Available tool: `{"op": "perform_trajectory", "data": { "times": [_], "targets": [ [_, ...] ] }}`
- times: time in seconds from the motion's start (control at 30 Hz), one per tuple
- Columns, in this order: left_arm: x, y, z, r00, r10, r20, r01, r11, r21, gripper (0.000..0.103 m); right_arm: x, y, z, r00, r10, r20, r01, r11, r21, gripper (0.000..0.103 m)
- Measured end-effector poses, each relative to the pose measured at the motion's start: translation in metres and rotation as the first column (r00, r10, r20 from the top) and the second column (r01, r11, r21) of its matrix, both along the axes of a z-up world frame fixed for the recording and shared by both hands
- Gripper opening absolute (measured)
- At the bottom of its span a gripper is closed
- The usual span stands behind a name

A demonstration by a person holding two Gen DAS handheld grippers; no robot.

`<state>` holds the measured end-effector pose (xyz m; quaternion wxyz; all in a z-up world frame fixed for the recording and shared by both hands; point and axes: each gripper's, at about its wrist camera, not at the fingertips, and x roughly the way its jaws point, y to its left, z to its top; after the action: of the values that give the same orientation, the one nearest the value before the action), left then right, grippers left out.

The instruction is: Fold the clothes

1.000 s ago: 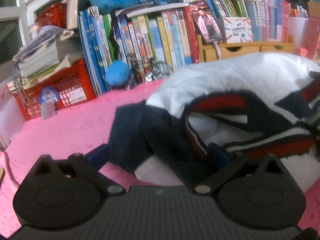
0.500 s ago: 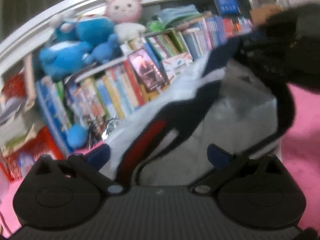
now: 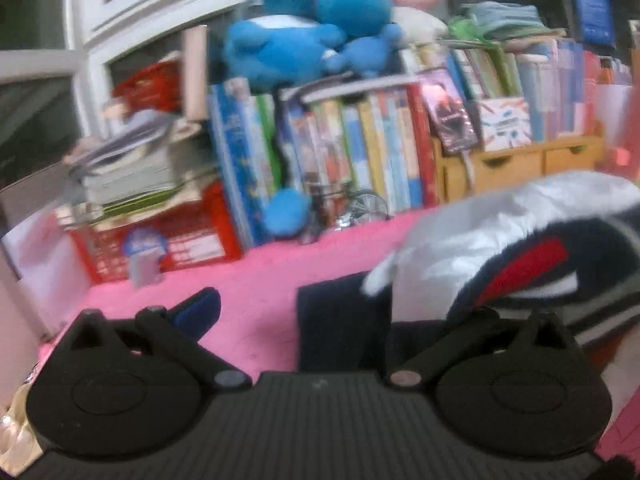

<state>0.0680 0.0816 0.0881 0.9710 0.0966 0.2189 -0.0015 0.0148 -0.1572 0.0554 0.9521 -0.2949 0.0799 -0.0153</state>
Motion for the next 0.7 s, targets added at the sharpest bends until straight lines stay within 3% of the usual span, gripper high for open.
{"op": "perform_trajectory", "data": {
  "times": [0.1,0.27,0.37,0.43,0.47,0.53,0.63,0.7],
  "targets": [
    [-0.014,0.012,0.006,0.999,-0.035,-0.005,0.034,0.996,-0.080,0.103,-0.008,-0.007,0.003,0.999,-0.004,-0.049,0.009,0.994,0.107,0.016],
    [-0.030,0.016,0.002,0.999,-0.048,-0.006,0.047,0.997,-0.055,0.103,-0.003,-0.025,-0.003,0.988,-0.153,-0.030,0.154,0.986,0.067,0.030],
    [-0.036,0.017,-0.002,0.993,-0.110,-0.033,0.107,0.990,-0.096,0.103,0.001,-0.039,-0.004,0.981,-0.165,-0.100,0.176,0.978,0.115,0.042],
    [-0.040,0.016,-0.002,0.988,-0.155,-0.028,0.151,0.982,-0.116,0.103,-0.002,-0.045,0.001,0.983,-0.139,-0.121,0.160,0.969,0.187,0.038],
    [-0.042,0.016,-0.001,0.983,-0.180,-0.022,0.176,0.976,-0.127,0.103,-0.007,-0.052,0.009,0.987,-0.104,-0.121,0.134,0.952,0.276,0.035],
    [-0.046,0.016,0.002,0.968,-0.250,-0.013,0.244,0.956,-0.161,0.103,-0.014,-0.076,0.030,0.990,-0.092,-0.105,0.132,0.869,0.476,0.034],
    [-0.057,0.017,0.004,0.913,-0.408,0.010,0.399,0.888,-0.229,0.103,-0.012,-0.120,0.052,0.979,-0.170,-0.109,0.199,0.726,0.659,0.039],
    [-0.066,0.016,0.004,0.878,-0.477,0.032,0.469,0.847,-0.251,0.103,-0.003,-0.132,0.049,0.964,-0.201,-0.176,0.266,0.760,0.593,0.041]
  ]
}}
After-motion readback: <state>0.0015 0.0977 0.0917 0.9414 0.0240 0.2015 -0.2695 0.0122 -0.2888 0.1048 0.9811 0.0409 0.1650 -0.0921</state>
